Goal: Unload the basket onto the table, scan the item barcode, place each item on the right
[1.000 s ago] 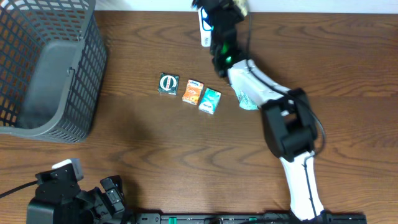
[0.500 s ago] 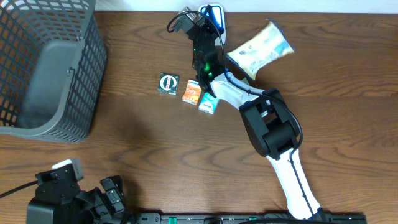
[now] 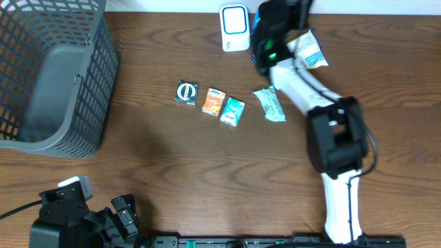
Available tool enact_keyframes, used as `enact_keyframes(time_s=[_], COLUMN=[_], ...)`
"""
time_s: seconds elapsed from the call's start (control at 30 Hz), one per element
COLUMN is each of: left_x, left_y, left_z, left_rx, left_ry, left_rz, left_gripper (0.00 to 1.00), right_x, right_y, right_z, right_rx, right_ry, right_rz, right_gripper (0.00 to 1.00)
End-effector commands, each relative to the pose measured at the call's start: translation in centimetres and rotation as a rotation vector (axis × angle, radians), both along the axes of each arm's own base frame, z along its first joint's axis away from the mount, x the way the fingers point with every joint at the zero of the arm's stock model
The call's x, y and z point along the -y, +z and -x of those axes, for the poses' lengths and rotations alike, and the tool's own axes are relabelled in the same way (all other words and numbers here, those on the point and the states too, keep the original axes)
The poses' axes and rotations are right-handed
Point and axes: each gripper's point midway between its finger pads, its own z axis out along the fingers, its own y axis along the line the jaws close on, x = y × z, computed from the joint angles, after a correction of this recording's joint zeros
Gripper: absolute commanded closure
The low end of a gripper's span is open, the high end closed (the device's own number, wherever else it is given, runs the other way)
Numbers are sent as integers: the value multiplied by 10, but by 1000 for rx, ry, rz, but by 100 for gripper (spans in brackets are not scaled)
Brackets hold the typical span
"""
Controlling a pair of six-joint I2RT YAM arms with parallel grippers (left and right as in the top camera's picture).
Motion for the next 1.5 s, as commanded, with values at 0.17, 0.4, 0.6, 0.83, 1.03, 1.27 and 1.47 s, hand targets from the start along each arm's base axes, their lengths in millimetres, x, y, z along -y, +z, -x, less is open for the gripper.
enact_keyframes(time_s=[0.17, 0.4, 0.6, 0.83, 1.03, 1.27, 1.47], left_x=[-2, -2, -2, -2, -2, -2, -2], left_y=[0, 0, 0, 0, 0, 0, 0], left_z=[-1, -1, -1, -1, -1, -1, -1], left_rx=[2, 2, 2, 2, 2, 2, 2], left_ry=[15, 15, 15, 15, 15, 15, 15], left_rz=[-2, -2, -2, -2, -2, -2, -2], left_gripper=[2, 2, 2, 2, 2, 2, 2], right_x=[12, 28, 39, 37, 18, 7, -14], right_y=[-35, -44, -100, -160, -198, -200, -201], right_z=[7, 32, 51, 58, 58, 45, 34], right_rx=[-217, -212, -336, -419, -510, -465, -438], right_ry=[239, 284, 270, 185, 210, 219, 235], right_rz=[-367, -886, -1403, -1782, -1904, -1943, -1950], right_gripper=[80, 56, 1, 1, 2, 2, 2])
